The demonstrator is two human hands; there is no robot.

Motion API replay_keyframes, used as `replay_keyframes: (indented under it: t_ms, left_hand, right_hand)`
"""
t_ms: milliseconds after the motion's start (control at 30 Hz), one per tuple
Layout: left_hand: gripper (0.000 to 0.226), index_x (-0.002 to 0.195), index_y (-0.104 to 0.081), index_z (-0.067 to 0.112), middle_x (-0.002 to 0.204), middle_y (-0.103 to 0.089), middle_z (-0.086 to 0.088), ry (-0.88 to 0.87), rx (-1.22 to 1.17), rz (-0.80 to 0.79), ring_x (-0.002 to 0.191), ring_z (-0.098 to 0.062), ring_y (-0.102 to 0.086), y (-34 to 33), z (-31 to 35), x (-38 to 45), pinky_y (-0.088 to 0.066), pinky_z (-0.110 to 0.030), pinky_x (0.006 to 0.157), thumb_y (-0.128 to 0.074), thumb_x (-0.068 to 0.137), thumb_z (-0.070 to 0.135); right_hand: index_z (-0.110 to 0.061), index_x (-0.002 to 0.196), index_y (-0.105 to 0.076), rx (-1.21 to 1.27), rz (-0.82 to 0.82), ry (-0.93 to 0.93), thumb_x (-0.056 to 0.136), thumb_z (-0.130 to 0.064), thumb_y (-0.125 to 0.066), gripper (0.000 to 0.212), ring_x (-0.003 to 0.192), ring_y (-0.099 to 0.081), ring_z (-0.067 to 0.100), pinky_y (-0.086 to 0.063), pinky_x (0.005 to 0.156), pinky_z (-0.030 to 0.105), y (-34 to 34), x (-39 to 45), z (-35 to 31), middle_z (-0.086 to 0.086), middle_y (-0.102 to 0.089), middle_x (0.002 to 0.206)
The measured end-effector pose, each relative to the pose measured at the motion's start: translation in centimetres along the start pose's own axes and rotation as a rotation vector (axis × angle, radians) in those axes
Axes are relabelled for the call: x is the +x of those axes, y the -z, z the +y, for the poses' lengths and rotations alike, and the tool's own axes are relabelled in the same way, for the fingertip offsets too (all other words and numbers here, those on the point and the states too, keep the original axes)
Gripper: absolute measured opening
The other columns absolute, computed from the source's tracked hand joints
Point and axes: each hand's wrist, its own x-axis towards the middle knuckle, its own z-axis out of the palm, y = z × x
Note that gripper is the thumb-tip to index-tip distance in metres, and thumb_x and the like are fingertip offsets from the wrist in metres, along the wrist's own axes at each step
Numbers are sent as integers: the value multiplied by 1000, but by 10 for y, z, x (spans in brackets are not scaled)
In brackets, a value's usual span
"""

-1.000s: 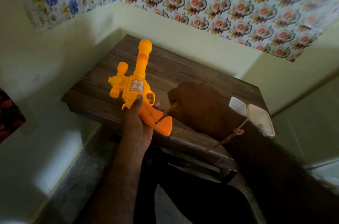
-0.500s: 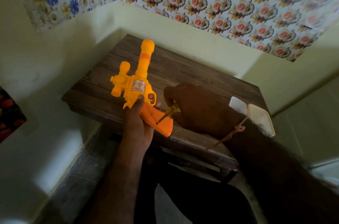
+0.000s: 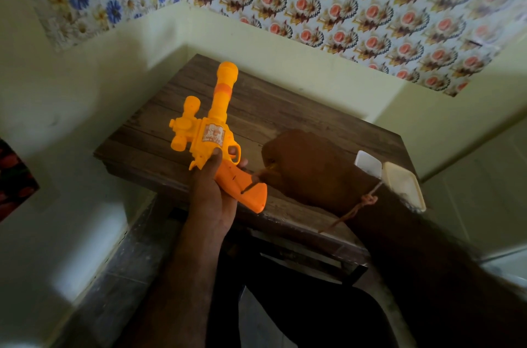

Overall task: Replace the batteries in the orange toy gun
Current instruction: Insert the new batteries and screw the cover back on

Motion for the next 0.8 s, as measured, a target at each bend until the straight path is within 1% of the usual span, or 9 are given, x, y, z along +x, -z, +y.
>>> replay_keyframes:
  t_ms: [100,167,267,333,400,467,600,733,800]
  left_hand:
    - [66,146,-42,19,121,-61,-13,2,-1,2,87,-23,-69,-2,-1,-2,-55,-43,72,-66,86,35]
    - [58,145,-43,19,120,-61,-12,-4,7,18,83,-20,-70,-1,-2,-1,-56,-40,69,-63,92,32]
    - [66,148,-40,19,120,-56,-13,0,7,-5,88,-24,-66,0,-2,1,-53,-41,66,-65,88,34]
    - [70,148,-38,21,119,-55,-11,-2,19,-19,91,-25,-63,0,-2,1,-52,-40,66,-66,86,36]
    - [67,147,-41,20,119,-59,-11,1,4,-4,91,-25,-65,0,-2,0,-53,-40,67,-65,87,35]
    - [60,146,-43,18,123,-61,-13,-4,-10,3,91,-23,-69,1,-3,0,-55,-43,70,-63,91,33]
    - [69,146,-43,21,131,-59,-17,-2,13,35,91,-24,-70,0,-2,0,-55,-43,70,-66,83,37]
    - [61,144,-44,22,128,-60,-15,0,18,30,95,-28,-67,0,-3,0,-55,-44,68,-65,89,36]
    - [63,144,-45,22,127,-60,-15,9,11,27,96,-28,-66,0,-2,0,-55,-47,72,-67,87,36]
  right_hand:
    - [-27,104,-53,28,-15,26,84,-45,-64,29,78,-47,7,-33,57,21,0,-5,0,-15,-41,76]
    - [-28,94,-49,14,-39,47,85,-37,-65,20,74,-52,7,-33,54,19,2,-6,-1,-14,-42,73]
    - [-32,75,-38,23,-32,3,89,-43,-60,28,61,-39,0,-27,51,18,3,-3,-2,-14,-36,66]
    - [-28,76,-44,13,7,-7,89,-50,-55,28,64,-42,5,-30,52,22,1,-1,-2,-13,-38,67]
    - [-25,89,-55,19,4,2,86,-54,-57,28,74,-49,9,-36,59,25,-1,-2,-1,-12,-45,75]
    - [-29,100,-54,21,-13,24,83,-48,-63,27,78,-50,10,-39,63,26,-2,-6,0,-15,-42,77]
    - [-32,84,-42,30,7,33,84,-30,-63,22,70,-51,10,-41,56,25,-1,-7,1,-13,-41,68]
    - [-27,73,-39,-30,34,3,90,-49,-55,32,65,-41,8,-24,50,21,-3,-1,2,-12,-35,65]
    - [-26,76,-45,-32,56,3,89,-52,-55,31,71,-47,10,-29,53,23,-5,-2,3,-12,-39,68]
